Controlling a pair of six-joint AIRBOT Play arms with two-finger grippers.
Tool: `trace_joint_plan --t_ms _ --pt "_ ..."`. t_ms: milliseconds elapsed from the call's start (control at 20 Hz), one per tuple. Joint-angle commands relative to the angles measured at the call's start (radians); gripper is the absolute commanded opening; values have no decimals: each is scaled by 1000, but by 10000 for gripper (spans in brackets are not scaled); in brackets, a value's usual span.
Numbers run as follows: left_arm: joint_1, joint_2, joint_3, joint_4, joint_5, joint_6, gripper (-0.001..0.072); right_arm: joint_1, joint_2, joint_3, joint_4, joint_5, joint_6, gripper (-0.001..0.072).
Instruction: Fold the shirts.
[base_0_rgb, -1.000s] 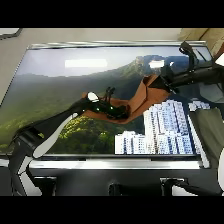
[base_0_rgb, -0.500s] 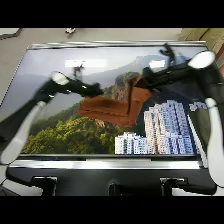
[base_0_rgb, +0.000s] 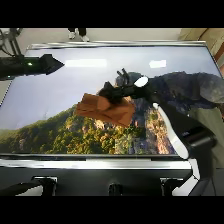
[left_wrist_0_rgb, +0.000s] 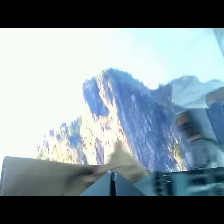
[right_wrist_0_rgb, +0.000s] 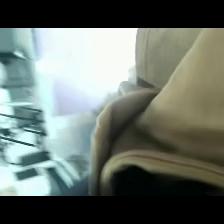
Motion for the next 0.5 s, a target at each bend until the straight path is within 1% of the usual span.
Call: trace_joint_plan --t_ms 0,50,100,200,250,300,350,400,450 --pt "-19 40 -6 15 0 7 37 17 -72 1 215 -40 -79 641" --pt "-28 39 -18 29 1 15 37 -3 -65 1 230 -2 -98 641" --pt "-34 37 -30 43 0 21 37 -34 -52 1 213 49 -113 641" --pt "-34 38 -61 72 -1 21 37 -111 -18 1 108 161 -104 640" --pt "-32 38 -76 89 -4 21 37 -159 6 1 10 216 -69 639" --pt "-31 38 -86 116 -8 21 37 -208 32 1 -124 263 -18 639" --pt "-31 38 -92 149 -15 21 37 -250 56 1 -274 316 33 639" --pt "-31 38 -94 183 -27 21 37 -291 73 0 -454 380 110 637" --pt "-31 38 -94 204 -39 21 37 -318 77 -3 -600 445 183 614"
